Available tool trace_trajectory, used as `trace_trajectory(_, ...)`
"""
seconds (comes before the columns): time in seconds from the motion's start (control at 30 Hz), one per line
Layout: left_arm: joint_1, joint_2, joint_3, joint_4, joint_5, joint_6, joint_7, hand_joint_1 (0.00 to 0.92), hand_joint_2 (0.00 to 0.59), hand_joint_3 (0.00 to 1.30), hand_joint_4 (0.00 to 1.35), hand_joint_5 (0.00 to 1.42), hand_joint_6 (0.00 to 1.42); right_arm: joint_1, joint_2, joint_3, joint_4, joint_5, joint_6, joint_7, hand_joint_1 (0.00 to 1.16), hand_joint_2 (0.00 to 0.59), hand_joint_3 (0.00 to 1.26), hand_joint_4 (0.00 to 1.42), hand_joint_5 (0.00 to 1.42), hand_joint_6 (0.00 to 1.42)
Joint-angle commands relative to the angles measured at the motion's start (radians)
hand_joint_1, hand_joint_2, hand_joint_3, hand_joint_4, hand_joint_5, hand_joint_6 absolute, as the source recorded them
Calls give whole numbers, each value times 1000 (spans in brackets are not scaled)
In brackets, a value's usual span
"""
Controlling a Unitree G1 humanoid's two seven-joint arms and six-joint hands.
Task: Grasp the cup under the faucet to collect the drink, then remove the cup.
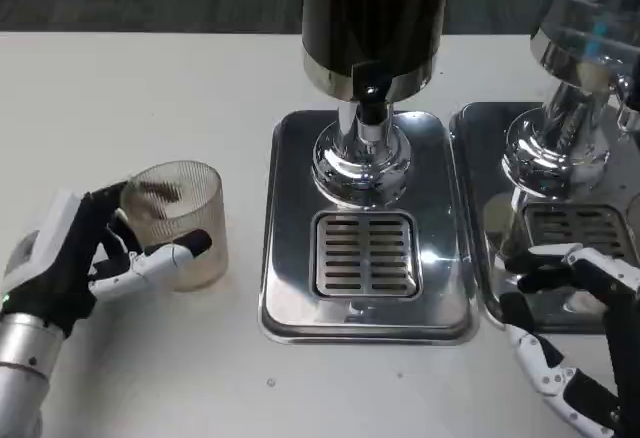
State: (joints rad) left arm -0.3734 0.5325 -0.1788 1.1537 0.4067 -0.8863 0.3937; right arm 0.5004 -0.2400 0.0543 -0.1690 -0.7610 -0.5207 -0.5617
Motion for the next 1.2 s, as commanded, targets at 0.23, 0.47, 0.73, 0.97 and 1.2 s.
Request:
trace_trajectory(0.23,-26,-12,-2,-54,33,-43,16,296,128,511,644,869,993,5,6,-4,-8,8,-17,-14,501,403,589,636,585,563)
trace_trajectory(0.47,-59,-44,-23,-51,66,-34,8,295,128,511,644,869,996,10,19,-2,-26,9,-18,-17,499,407,589,636,585,563)
trace_trajectory(0.73,-111,-84,-65,-33,105,-15,1,294,128,511,644,870,999,26,48,6,-49,0,-18,-26,498,408,589,636,585,563)
trace_trajectory(0.97,-155,-111,-100,-4,138,10,-4,294,128,511,644,870,999,31,74,23,-60,-13,-15,-39,492,401,589,636,585,563)
trace_trajectory(1.2,-188,-141,-134,19,162,29,-9,294,134,511,644,861,987,35,89,35,-73,-14,-10,-41,488,400,594,636,585,563)
